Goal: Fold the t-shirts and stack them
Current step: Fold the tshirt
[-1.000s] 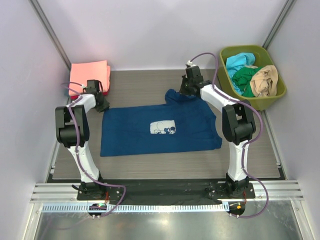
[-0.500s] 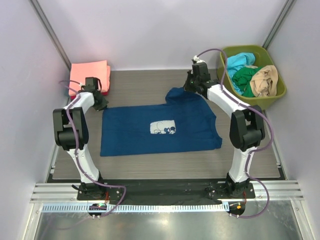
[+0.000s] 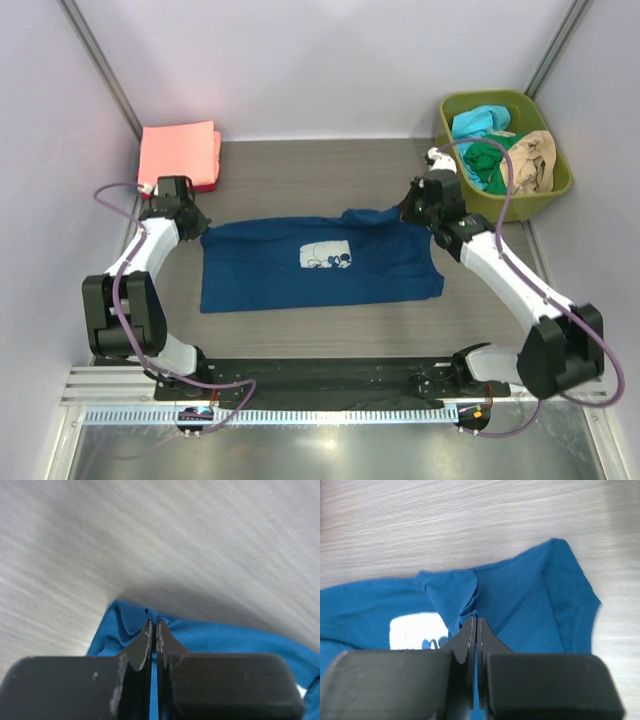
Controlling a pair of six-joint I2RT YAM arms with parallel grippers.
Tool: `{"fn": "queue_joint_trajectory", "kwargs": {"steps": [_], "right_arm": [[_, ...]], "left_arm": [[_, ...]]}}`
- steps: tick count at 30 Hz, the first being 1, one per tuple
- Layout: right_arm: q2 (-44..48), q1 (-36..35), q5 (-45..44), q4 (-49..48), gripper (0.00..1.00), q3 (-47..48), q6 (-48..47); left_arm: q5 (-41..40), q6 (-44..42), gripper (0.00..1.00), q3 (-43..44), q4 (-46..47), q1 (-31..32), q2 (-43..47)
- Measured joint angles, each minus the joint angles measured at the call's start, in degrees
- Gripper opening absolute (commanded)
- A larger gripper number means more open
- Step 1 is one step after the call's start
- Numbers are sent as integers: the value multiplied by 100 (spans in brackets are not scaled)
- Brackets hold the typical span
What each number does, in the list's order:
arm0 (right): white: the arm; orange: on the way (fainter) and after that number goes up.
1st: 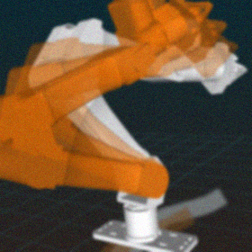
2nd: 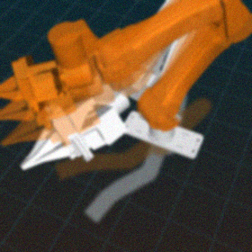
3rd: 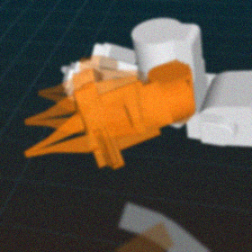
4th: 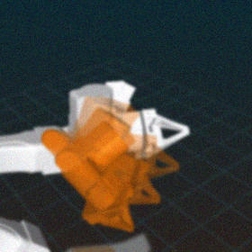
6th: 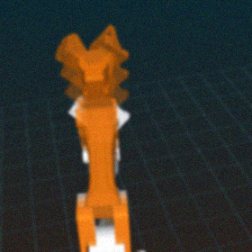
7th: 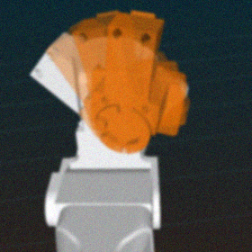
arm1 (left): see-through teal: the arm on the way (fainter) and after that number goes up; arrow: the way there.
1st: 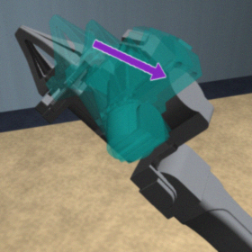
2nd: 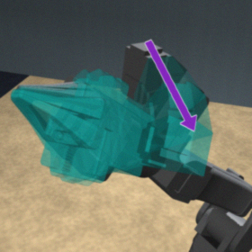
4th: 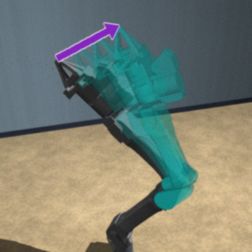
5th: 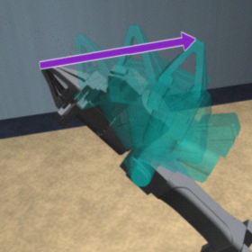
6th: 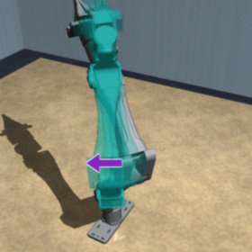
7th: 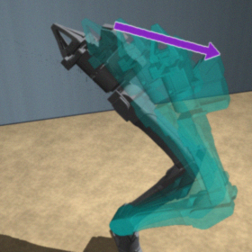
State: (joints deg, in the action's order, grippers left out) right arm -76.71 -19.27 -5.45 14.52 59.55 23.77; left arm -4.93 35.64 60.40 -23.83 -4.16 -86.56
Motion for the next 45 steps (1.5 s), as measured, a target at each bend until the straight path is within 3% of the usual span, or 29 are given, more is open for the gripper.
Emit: {"fn": "queue_joint_trajectory", "kwargs": {"steps": [15, 17, 18, 19, 20, 22, 24, 27, 33, 40, 45], "right_arm": [[2651, -2, -527, 551, 1, -1648, 264], [2994, -2, -614, 662, 1, -2002, 470], [3189, -2, -671, 752, 1, -2177, 581], [3436, -2, -763, 861, 2, -2354, 734], [3674, -7, -857, 984, 33, -2498, 874], [4188, -7, -1075, 1224, 64, -2730, 1180], [4607, -7, -1279, 1421, 73, -2863, 1392], [4972, -4, -1499, 1523, 76, -2914, 1652], [4199, -7, -1325, 1239, 75, -2911, 1781], [2065, -254, -855, 647, 75, -2756, 1956], [645, -398, -671, 605, 77, -2208, 2000]], "left_arm": [[-4, 243, 2, -850, 83, 0, 833], [-31, 302, 6, -1014, 72, 2, 1040], [-72, 328, 12, -1099, 52, 2, 1165], [-133, 354, 32, -1187, 7, 4, 1300], [-225, 400, 43, -1292, -87, 4, 1499], [-538, 614, 63, -1569, -219, 2, 2103], [-719, 658, 67, -1731, -271, 2, 2557], [-916, 706, 66, -1875, -278, 2, 3314], [-785, 728, 60, -1873, 55, 138, 3233], [-546, 699, 57, -1823, 350, 1449, 1711], [-310, 774, 55, -1823, 496, 1945, 859]]}}
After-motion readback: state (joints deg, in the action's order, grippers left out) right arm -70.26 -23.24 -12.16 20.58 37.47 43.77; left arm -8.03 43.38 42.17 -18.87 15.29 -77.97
